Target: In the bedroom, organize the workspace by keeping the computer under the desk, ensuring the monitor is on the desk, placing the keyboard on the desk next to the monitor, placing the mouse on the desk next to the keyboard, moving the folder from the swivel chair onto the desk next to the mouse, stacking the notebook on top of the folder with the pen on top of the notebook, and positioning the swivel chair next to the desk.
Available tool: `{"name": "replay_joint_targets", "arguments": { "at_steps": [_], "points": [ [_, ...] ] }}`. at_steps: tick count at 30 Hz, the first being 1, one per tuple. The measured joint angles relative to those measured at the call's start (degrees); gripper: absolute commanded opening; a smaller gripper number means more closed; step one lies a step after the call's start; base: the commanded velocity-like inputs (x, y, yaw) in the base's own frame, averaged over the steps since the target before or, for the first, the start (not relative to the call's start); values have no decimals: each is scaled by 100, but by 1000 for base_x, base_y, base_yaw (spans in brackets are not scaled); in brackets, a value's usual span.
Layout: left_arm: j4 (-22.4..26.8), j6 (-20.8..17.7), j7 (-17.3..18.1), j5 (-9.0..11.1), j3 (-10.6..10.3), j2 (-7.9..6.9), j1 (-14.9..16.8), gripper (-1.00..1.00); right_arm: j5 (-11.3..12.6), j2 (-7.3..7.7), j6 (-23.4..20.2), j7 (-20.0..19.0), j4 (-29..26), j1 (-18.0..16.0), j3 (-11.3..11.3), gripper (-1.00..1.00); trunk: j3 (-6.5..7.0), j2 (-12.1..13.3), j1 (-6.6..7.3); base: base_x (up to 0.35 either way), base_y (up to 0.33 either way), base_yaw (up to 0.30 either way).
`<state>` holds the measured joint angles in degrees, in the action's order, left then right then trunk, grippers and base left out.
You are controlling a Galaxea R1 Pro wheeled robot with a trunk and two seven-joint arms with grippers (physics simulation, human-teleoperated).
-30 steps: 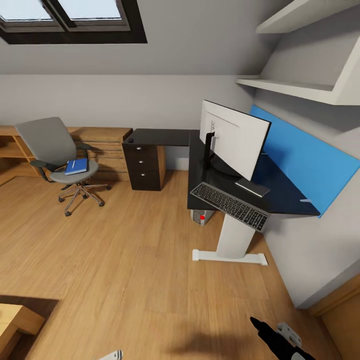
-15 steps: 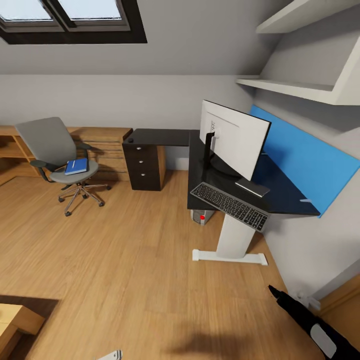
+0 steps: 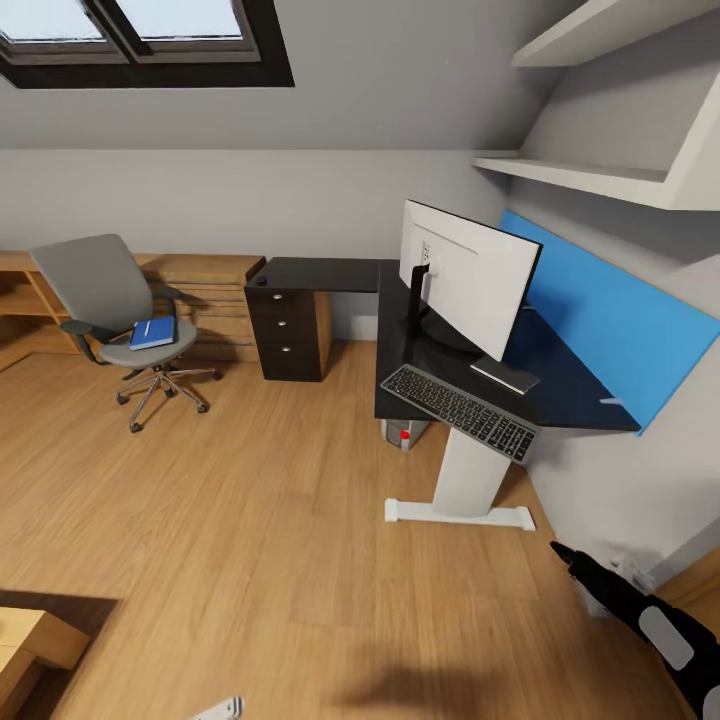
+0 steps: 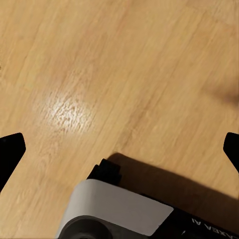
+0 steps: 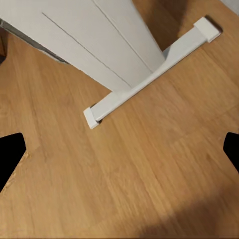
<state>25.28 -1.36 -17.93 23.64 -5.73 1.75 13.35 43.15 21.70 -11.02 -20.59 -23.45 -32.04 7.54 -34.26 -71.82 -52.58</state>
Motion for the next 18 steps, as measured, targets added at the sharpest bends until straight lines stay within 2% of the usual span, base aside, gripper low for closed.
{"name": "replay_joint_targets", "arguments": {
  "at_steps": [8,13,15,18],
  "points": [
    [11,371,9,-19,10,1,-2,100,326,41,-89,72,-9,-224,143,100,0,0,0,0,0,0],
    [13,453,26,-18,10,0,-2,100,667,187,-221,93,-27,-309,340,100,0,0,0,0,0,0],
    [13,476,34,-17,8,2,-2,100,976,305,-527,78,-36,-401,422,100,0,0,0,0,0,0],
    [13,485,37,-17,8,4,-2,100,1360,400,-833,63,-48,-445,497,100,0,0,0,0,0,0]
  ]
}}
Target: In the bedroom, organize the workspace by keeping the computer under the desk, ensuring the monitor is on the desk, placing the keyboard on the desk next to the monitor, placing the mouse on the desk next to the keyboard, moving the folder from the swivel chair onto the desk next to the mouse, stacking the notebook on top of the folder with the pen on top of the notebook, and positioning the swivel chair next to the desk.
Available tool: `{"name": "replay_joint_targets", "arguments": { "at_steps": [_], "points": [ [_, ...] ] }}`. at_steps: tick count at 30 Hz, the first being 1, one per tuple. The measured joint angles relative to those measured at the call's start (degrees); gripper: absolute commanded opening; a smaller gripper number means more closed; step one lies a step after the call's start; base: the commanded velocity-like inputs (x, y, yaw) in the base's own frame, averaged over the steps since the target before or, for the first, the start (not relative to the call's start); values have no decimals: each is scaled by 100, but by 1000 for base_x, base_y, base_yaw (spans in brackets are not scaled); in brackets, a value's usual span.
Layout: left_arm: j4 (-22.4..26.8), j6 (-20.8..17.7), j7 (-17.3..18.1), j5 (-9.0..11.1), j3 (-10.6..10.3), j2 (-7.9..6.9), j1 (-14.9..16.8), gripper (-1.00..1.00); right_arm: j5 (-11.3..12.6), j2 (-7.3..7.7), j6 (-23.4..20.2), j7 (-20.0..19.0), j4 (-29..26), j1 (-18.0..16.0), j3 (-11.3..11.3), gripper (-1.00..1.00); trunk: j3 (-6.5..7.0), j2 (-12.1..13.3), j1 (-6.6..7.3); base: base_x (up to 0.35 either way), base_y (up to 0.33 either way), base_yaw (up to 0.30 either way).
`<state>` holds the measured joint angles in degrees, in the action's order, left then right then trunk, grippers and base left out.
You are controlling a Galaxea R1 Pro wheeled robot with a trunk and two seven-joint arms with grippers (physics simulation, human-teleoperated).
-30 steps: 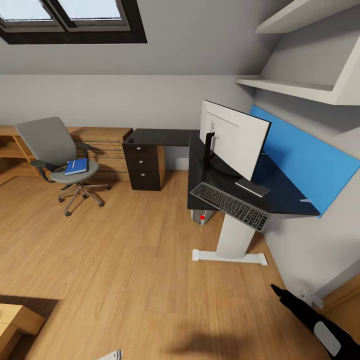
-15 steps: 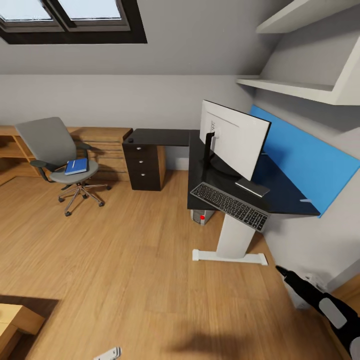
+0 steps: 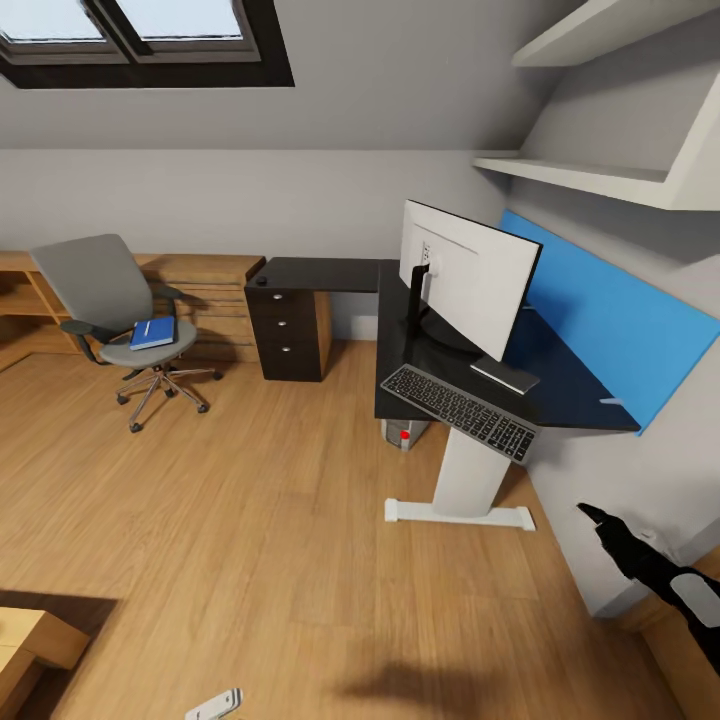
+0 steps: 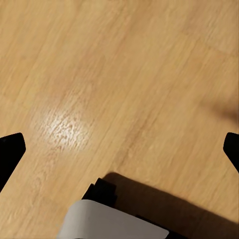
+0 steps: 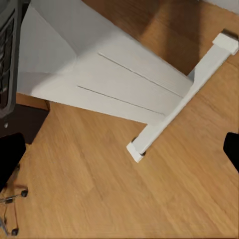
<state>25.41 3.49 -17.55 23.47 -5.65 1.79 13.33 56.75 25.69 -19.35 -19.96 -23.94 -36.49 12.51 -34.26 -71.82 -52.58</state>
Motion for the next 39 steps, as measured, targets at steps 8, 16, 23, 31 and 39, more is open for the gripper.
{"name": "replay_joint_targets", "arguments": {
  "at_steps": [8,16,23,31,39],
  "points": [
    [-4,95,60,-3,-22,2,0,100,639,45,-343,-480,-23,-30,16,100,0,0,0,0,0,0],
    [-91,419,283,19,-450,-11,-1,100,613,47,-403,-1143,-22,-23,11,100,0,0,0,1,0,0],
    [-117,439,276,30,-489,-1,-1,100,584,49,-399,-1201,-12,-21,17,100,0,0,3,180,0,0],
    [-185,443,266,35,-493,4,-1,100,606,43,-386,-1232,-9,-21,35,100,0,0,1,129,0,0],
    [-192,448,266,35,-493,5,-1,100,609,50,-364,-1241,15,-21,53,100,0,0,1,65,0,0]
  ]
}}
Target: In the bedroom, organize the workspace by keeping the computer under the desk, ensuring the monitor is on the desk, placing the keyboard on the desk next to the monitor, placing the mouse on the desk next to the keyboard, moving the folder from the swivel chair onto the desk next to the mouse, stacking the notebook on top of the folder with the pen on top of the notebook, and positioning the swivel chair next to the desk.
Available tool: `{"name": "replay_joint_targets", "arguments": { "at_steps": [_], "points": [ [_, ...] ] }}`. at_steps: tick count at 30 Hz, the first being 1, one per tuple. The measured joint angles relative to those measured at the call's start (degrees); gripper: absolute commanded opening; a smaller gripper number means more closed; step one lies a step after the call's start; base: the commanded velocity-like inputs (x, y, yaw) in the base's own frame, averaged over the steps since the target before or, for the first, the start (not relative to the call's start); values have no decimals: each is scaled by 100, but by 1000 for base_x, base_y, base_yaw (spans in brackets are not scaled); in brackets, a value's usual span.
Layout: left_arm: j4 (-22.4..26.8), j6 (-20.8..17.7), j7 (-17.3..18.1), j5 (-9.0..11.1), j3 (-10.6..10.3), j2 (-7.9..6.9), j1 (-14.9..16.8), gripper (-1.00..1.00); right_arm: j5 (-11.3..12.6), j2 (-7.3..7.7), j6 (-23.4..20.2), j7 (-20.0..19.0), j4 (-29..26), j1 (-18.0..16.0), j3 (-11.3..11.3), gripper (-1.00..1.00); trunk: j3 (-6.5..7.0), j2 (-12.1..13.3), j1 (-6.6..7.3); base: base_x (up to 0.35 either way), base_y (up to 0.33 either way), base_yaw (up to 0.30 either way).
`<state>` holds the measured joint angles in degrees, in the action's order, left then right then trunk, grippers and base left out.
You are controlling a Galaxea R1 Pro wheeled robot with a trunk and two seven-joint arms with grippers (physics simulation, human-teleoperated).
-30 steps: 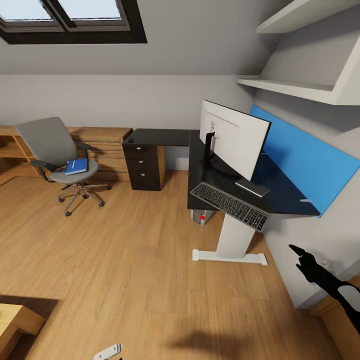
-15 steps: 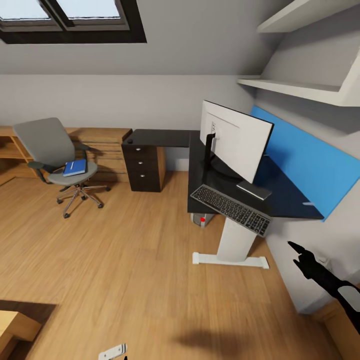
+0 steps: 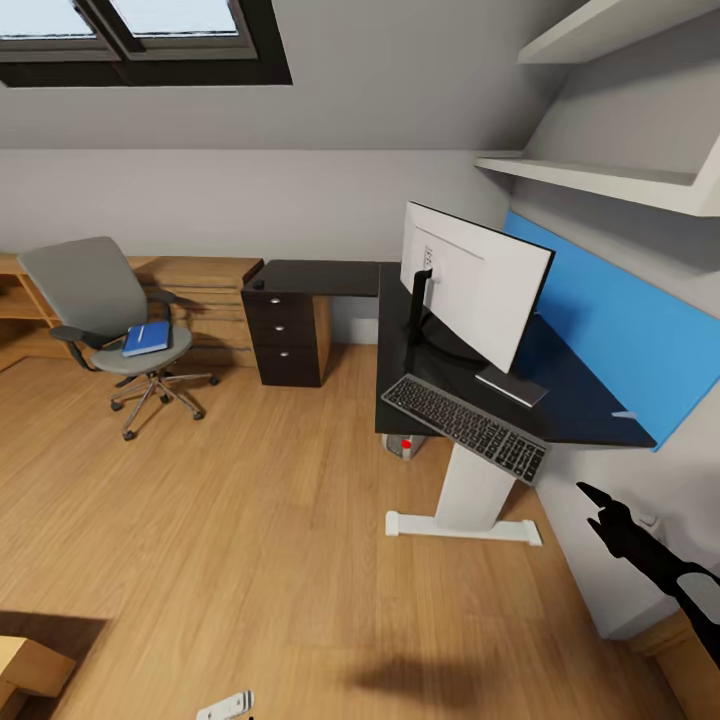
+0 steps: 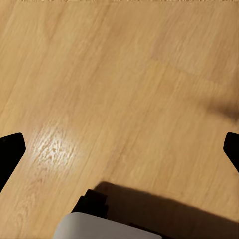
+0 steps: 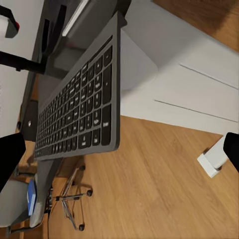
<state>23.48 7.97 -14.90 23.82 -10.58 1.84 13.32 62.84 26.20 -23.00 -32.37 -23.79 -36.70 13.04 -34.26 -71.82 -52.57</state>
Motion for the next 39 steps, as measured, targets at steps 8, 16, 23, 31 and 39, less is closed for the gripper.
{"name": "replay_joint_targets", "arguments": {
  "at_steps": [8,16,23,31,39],
  "points": [
    [-30,3,0,-2,0,-4,0,100,0,1,9,4,17,0,1,100,0,0,2,268,0,0],
    [-41,-2,0,-8,0,3,0,100,-7,1,8,22,27,0,-3,100,0,0,0,160,-25,0],
    [-52,-5,5,-8,0,4,0,100,-9,1,5,33,28,0,1,100,0,0,0,187,-147,0],
    [-53,-5,15,-7,-2,4,0,100,-8,8,6,26,36,0,1,100,0,0,-1,32,-27,0],
    [-53,-5,14,-7,-11,4,0,100,-17,5,10,33,38,0,-6,100,-89,-199,-111,3,-2,0]
  ]
}}
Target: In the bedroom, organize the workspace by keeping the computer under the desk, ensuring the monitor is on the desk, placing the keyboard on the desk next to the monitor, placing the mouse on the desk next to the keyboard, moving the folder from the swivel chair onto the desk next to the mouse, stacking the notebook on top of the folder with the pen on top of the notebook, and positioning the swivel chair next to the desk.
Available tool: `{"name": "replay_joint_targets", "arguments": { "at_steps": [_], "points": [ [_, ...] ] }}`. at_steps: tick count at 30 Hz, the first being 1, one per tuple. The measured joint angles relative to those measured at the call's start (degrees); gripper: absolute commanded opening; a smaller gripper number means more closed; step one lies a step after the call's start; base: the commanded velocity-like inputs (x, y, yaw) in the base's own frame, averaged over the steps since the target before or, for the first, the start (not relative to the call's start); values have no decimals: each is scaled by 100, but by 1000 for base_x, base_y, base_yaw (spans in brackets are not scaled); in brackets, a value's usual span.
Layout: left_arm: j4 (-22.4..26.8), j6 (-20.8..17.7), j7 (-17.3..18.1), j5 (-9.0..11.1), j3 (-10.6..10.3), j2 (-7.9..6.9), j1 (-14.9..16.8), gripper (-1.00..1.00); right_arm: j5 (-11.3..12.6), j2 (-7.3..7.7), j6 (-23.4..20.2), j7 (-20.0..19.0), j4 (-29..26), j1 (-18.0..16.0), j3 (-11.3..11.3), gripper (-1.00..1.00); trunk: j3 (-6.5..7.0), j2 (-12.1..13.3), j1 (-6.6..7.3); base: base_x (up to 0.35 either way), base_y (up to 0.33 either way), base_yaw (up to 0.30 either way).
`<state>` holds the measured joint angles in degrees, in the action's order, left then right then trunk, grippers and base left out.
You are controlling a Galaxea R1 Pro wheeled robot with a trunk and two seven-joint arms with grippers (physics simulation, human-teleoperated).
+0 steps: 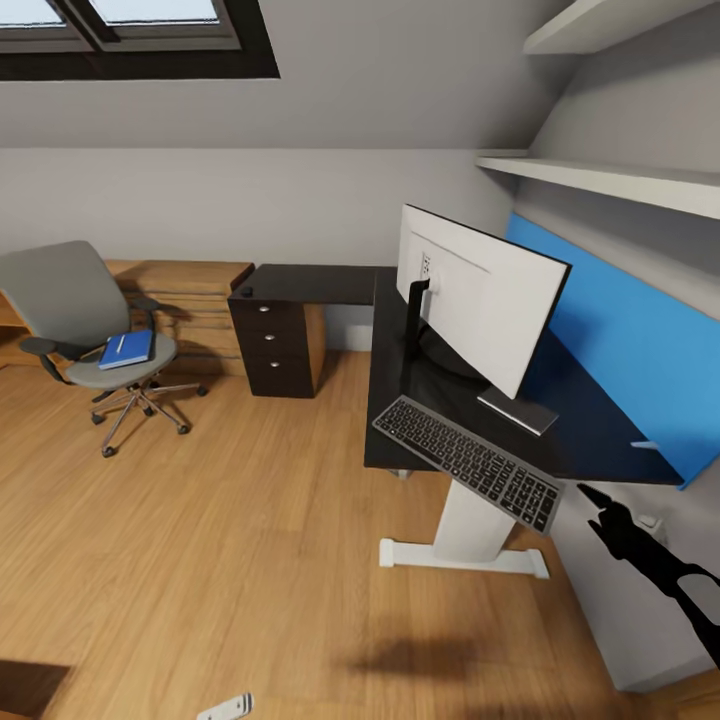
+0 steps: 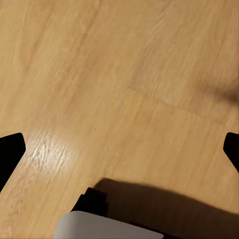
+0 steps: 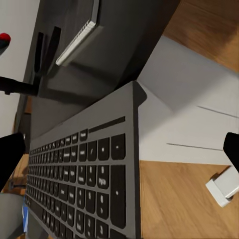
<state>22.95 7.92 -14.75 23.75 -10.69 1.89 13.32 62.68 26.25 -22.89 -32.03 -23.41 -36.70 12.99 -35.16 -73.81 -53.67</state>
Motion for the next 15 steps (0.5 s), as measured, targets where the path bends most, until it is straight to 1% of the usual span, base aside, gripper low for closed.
{"name": "replay_joint_targets", "arguments": {
  "at_steps": [12,15],
  "points": [
    [0,0,-3,0,2,0,0,100,-18,-20,-1,1,5,0,-22,100,-216,-481,-264,0,0,0],
    [0,0,-2,0,2,0,0,100,-29,-68,-1,-1,3,0,-26,100,-216,-483,-264,0,0,0]
  ]
}}
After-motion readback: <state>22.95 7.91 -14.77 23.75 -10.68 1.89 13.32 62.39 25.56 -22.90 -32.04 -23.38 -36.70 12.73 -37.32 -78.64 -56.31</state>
